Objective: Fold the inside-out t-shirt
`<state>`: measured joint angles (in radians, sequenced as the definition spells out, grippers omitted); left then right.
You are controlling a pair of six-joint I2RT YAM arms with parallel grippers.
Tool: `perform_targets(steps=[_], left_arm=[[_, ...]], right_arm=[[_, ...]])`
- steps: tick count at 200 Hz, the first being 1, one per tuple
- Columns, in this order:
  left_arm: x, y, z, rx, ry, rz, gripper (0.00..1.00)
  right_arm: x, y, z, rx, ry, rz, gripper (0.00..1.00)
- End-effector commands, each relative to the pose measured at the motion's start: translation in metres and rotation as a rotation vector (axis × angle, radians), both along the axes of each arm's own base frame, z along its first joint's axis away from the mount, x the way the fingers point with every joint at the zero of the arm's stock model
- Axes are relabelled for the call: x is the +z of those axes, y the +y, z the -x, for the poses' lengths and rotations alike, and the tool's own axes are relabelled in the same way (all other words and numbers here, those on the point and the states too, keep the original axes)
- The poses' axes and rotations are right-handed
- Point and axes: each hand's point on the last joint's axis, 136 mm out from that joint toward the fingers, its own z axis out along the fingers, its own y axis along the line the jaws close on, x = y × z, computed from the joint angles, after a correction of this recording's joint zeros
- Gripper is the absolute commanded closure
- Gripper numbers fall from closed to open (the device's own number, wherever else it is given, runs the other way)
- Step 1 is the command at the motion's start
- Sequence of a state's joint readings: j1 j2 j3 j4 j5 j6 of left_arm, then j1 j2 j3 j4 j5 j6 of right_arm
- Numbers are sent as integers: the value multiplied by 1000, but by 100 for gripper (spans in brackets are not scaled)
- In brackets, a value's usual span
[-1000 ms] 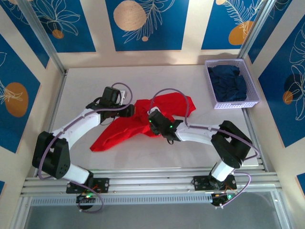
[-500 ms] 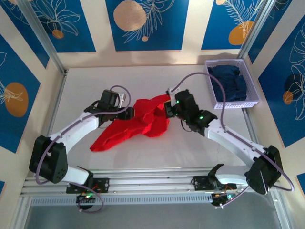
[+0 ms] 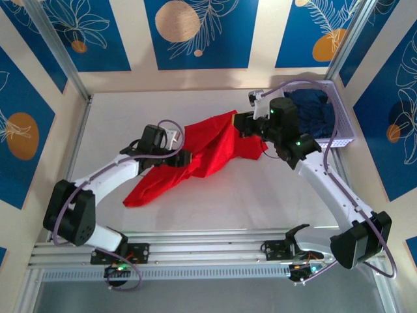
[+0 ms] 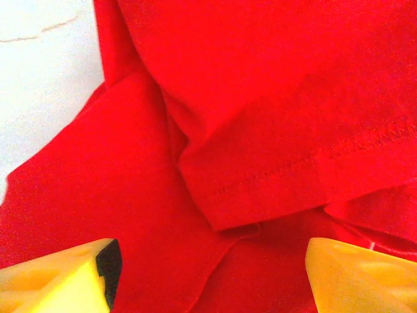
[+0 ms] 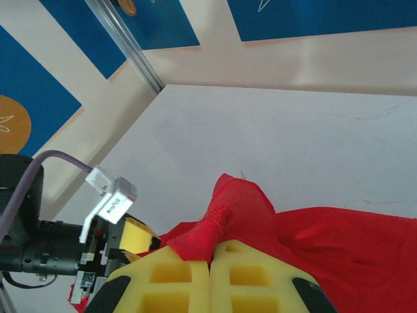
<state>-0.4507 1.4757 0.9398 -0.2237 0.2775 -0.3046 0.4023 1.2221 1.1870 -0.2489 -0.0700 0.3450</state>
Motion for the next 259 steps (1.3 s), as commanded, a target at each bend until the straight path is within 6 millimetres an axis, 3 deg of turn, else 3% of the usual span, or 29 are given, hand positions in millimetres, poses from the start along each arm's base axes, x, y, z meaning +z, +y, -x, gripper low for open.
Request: perform_targets(steps=[1,45,74,101,164,194,243,259], left_arm=[[8,-20,-9,-65,-24,30,26],[13,-41,-17,-120,-33,45,26],[49,-45,-15,-132,-175,36,25],[77,-62,-9,-197,-325,-38,21],[96,-108,-17,-295,-416,-116,12],[104,-117,-26,-291,-435,-120,11],[107,-124,-45,-258,-447,-140,19],[109,-129,-48,-267,-444,-132,26]], right_arm=[[10,2,-2,23,20,-57,100],[4,-1,-8,20,40,-57,100],[0,0,-7,36,58,-55,100],[-3,2,-7,51,70,-56,100],[-4,5,-6,70,83,-65,100],[-6,6,-6,74,88,-64,100],[-9,6,-6,78,96,-66,100],[-10,7,-6,79,99,-65,100]])
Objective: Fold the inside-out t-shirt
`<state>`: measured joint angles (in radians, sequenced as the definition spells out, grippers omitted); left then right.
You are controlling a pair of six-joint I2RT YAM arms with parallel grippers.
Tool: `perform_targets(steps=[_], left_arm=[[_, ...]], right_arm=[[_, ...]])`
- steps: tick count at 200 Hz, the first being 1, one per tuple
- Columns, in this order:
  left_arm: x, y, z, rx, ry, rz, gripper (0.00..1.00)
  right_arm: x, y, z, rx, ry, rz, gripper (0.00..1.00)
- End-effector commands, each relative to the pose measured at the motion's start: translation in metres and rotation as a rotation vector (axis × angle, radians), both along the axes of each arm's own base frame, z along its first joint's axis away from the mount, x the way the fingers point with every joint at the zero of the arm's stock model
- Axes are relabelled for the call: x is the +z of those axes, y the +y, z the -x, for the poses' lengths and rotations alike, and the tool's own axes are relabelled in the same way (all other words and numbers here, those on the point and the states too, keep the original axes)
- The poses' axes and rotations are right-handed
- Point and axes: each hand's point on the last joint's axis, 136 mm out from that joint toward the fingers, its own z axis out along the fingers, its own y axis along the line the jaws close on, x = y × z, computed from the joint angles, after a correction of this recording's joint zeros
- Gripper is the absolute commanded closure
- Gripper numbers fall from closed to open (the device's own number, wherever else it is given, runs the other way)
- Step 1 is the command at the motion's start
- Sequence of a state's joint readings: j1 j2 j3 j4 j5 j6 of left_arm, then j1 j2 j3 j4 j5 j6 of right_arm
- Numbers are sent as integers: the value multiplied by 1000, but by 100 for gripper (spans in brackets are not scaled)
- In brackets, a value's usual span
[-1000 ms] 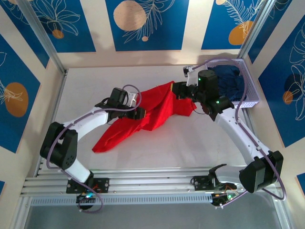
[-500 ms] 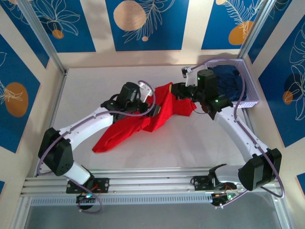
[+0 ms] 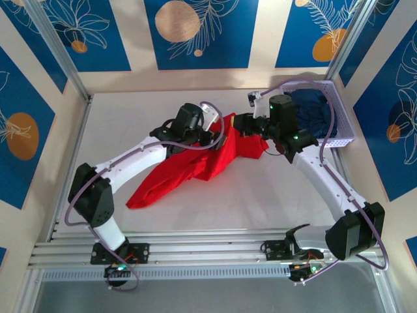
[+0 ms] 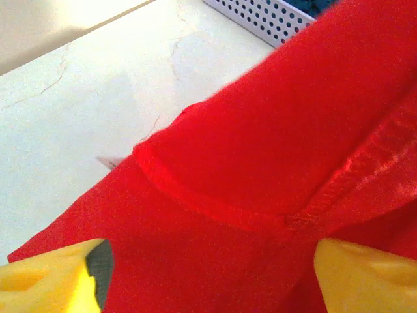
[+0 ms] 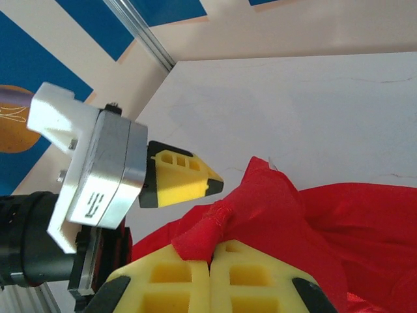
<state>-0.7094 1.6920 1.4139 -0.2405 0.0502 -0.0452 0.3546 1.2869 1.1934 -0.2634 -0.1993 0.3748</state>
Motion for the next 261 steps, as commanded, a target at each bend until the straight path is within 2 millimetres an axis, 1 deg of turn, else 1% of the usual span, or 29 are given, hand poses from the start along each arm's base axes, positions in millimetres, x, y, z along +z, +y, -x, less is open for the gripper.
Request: perform_targets(steps=[1,12,36,49,72,79,93,112,124,133,137,146,154,165,173,188,197,202,210,219,239,251,261], left_arm=[[8,-8,-5,-14,-14,-4,27],[9,-11,-7,-17,-13,-2,30],[14,-16,-9,-26,-16,14,47],[18,-16,-10,-26,-24,18,60],[24,-17,-11,-31,-33,19,78],[25,-16,-12,-31,-35,15,87],[30,-14,-14,-23,-36,12,100],[44,-7,-13,-21,-38,35,100],[60,1,-10,-16,-39,73,100],[76,9,-7,-2,-33,117,100],[82,13,-6,10,-28,136,100],[101,26,-5,50,-24,186,100],[117,37,-3,86,-26,226,100],[140,54,-1,147,-44,258,100],[155,64,1,182,-71,263,100],[183,80,6,230,-128,275,100],[199,87,10,245,-158,288,100],[207,90,11,254,-175,294,100],[218,95,12,271,-199,301,100],[229,100,13,288,-220,303,100],[252,108,15,308,-258,307,100],[264,108,18,303,-273,318,100],[273,109,20,298,-287,327,100]], right_arm=[[11,2,1,17,-6,-26,100],[10,3,1,17,-4,-26,100],[8,3,0,19,0,-26,100],[7,2,-1,13,1,-17,100],[5,2,-3,11,5,-15,100],[4,3,-4,15,7,-17,100],[5,3,-4,17,7,-18,100],[4,-1,-7,-10,7,5,100],[-3,-12,-14,-80,31,56,100],[-10,-23,-21,-144,57,117,94],[-13,-27,-23,-166,68,145,89],[-19,-34,-26,-197,87,203,73],[-21,-36,-26,-204,89,236,63],[-21,-34,-21,-186,72,251,55],[-22,-28,-14,-150,49,249,52],[-26,-8,3,-45,2,226,47],[-32,6,13,15,-11,211,45],[-36,14,18,50,-15,203,40],[-42,26,27,96,-24,191,38],[-47,42,37,157,-45,171,35],[-51,78,57,258,-123,147,30],[-53,99,62,295,-153,128,28],[-54,114,62,307,-170,119,25]])
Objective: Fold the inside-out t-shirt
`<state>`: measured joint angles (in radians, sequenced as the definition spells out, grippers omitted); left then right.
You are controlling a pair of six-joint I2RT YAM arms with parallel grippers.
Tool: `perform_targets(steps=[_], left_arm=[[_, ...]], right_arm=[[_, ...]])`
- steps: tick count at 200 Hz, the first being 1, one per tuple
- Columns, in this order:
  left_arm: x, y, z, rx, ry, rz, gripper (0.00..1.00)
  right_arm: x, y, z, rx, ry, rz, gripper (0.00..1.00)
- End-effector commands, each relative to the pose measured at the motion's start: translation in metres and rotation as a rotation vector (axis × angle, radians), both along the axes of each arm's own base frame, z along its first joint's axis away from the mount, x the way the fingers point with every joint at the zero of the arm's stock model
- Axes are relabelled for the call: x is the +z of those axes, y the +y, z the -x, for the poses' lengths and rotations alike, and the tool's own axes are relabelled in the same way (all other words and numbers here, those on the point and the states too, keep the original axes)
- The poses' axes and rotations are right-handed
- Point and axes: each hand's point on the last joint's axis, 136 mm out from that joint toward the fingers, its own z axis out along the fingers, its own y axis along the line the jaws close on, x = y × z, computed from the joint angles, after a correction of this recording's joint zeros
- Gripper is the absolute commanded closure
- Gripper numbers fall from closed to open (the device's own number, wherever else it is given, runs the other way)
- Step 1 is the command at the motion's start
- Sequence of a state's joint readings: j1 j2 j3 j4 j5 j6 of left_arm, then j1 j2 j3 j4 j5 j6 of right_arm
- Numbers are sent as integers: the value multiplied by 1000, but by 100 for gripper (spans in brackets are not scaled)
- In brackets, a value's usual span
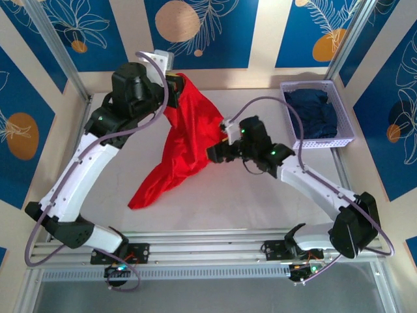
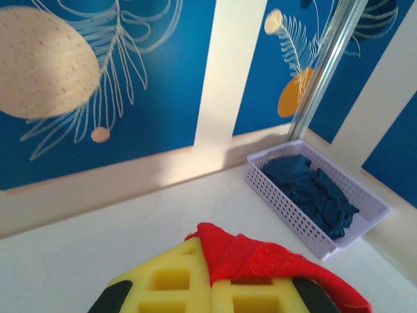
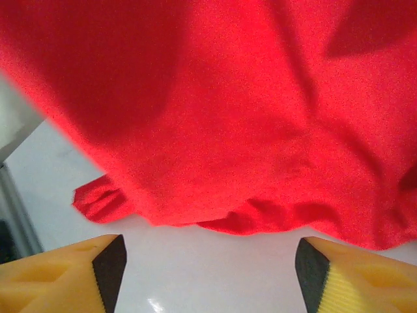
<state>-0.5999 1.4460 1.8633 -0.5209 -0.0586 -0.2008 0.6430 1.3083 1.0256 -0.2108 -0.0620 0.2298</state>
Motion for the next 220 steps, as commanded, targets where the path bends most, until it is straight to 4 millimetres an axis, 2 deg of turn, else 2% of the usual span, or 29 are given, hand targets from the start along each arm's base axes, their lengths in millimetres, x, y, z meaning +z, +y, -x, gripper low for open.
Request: perform_targets(steps=[1,11,32,40,47,59,73,86,102,118,134,149,165,176,184,202,220], left_arm=[[17,7,2,32,-20,-2,100],[25,7,4,30,-32,1,100],[40,8,8,30,-60,1,100],[45,9,9,31,-72,1,100],[52,12,11,39,-87,-2,100],[65,23,12,84,-118,-16,100],[84,40,16,144,-168,-30,100],[103,56,23,178,-212,-27,100],[122,71,34,199,-257,-8,100],[139,81,46,204,-297,16,100],[149,83,56,187,-318,38,100],[149,82,59,172,-310,51,100],[140,79,55,166,-276,49,100],[131,76,51,166,-244,48,100],[123,74,47,168,-220,45,100],[97,71,35,182,-151,46,100],[58,65,19,195,-65,41,100]], right_arm=[[24,43,1,90,-133,-98,25],[23,56,-3,80,-145,-115,23],[14,73,-33,-21,-162,-80,25],[11,72,-47,-81,-168,-46,36],[10,65,-60,-144,-174,-7,52],[20,46,-77,-232,-208,43,73],[49,16,-89,-317,-281,68,90],[84,-16,-96,-381,-345,67,97],[128,-52,-99,-439,-406,42,99],[166,-77,-99,-462,-454,15,99],[197,-91,-99,-452,-484,0,99],[211,-96,-102,-428,-476,5,99],[206,-94,-112,-395,-432,36,99],[191,-93,-123,-389,-376,81,97],[173,-94,-135,-395,-326,125,91],[125,-101,-159,-436,-188,253,71],[78,-102,-158,-438,-64,351,56]])
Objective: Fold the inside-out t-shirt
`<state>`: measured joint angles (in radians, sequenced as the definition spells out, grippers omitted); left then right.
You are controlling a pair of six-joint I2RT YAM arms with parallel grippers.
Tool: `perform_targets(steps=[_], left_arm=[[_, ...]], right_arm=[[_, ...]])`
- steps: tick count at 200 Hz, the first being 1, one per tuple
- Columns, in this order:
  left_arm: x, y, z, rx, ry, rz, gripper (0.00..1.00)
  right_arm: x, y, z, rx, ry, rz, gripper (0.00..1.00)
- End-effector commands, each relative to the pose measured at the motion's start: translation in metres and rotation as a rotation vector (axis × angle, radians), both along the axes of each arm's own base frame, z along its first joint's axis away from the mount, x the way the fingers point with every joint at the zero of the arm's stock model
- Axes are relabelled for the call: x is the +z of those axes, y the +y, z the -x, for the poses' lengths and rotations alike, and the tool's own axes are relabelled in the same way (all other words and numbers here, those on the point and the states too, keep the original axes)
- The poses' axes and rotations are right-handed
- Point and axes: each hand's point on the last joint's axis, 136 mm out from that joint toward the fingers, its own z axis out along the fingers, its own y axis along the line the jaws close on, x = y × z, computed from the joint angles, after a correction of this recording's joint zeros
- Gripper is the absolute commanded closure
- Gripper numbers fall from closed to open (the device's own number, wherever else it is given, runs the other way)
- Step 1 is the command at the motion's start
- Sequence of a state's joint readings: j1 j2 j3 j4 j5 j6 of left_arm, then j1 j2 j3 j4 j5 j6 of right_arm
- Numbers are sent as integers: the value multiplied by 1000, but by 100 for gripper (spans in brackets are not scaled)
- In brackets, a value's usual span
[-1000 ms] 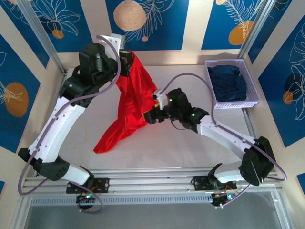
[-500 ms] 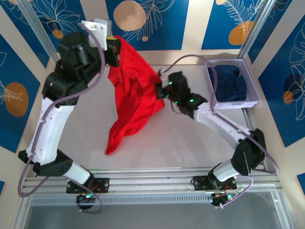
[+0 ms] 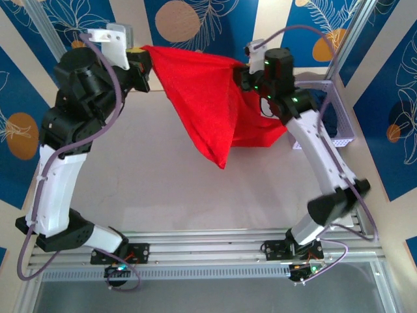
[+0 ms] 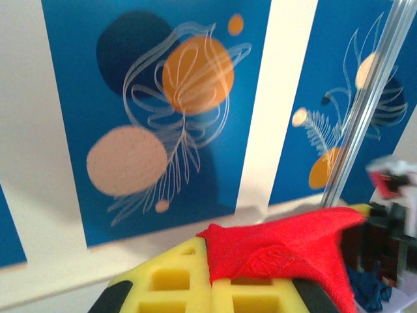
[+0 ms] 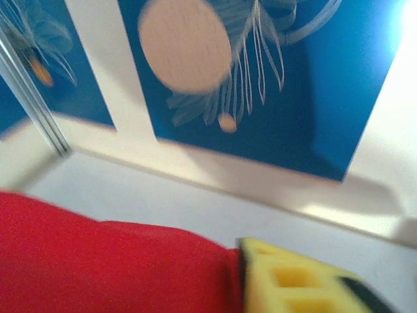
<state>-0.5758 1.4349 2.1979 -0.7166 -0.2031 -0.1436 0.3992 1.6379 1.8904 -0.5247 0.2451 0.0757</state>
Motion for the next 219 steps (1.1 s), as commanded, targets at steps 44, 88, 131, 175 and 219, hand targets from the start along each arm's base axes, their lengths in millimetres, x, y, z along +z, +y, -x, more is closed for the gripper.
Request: perform_targets(steps=[44,88,131,175,219], left_arm=[[-132,-5,-43,85,279,-3,100],[-178,14,-46,146,357,-38,100],[-192,31,-51,190,379,-43,100],[-197,41,-58,209,395,-36,100],[-199,43,-61,203,401,-25,100]], right_arm=[[-198,29,82,83,533,43,32],[-271,71,174,214,662,-30,30],[-318,118,205,292,634,71,45],[-335,144,214,364,552,209,52],[-359,149,192,339,533,357,43]])
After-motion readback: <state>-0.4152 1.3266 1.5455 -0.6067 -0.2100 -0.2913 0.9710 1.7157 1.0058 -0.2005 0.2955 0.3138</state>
